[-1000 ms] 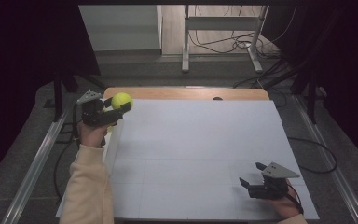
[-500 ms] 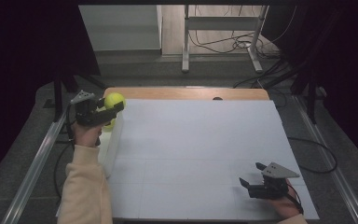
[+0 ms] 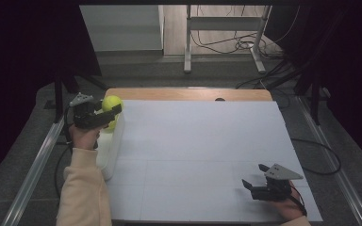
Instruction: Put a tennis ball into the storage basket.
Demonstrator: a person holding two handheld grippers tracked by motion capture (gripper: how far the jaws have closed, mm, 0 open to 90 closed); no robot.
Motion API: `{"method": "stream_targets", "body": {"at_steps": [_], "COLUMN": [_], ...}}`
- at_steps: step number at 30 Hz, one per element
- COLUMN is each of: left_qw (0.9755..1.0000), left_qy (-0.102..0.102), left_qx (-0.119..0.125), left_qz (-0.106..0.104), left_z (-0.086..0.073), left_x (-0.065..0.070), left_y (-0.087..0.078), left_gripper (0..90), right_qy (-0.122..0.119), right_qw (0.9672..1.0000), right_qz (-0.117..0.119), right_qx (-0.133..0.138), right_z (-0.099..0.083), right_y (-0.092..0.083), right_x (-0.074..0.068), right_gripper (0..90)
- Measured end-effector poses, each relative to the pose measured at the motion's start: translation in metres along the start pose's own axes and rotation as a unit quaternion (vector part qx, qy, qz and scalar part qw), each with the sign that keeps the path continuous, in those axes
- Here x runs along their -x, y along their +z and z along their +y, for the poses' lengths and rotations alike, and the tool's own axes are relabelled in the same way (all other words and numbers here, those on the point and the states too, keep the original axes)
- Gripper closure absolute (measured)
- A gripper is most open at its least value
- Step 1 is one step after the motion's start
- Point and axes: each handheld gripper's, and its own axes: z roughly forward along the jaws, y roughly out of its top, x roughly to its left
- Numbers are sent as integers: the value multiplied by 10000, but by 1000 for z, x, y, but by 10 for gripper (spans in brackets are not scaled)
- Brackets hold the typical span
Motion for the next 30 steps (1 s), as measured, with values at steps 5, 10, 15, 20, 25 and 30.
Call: {"method": "stream_targets", "body": {"at_steps": [5,10,15,20,25,30], "left_qw": [9999,9997,9993,9989,9986,9981], "left_qy": [-1,10,26,44,15,5], "left_qx": [-41,-114,-205,-306,-372,-444], "left_qz": [108,221,309,362,381,421], "left_z": [-2,-5,-8,-11,-14,-15], "left_x": [-3,-8,-11,-13,-16,-18], "left_y": [-5,-8,-9,-7,-7,-5], "left_gripper": [261,261,261,261,261,261], "right_qy": [5,8,12,5,11,2], "right_qw": [10000,10000,10000,10000,10000,10000], "right_qz": [2,1,10,13,12,13], "right_qx": [-1,-2,3,-4,-5,-2], "right_z": [0,0,0,0,0,0], "right_y": [0,0,0,1,1,0], "right_x": [0,0,0,0,0,0], "right_gripper": [127,127,127,127,127,127]}}
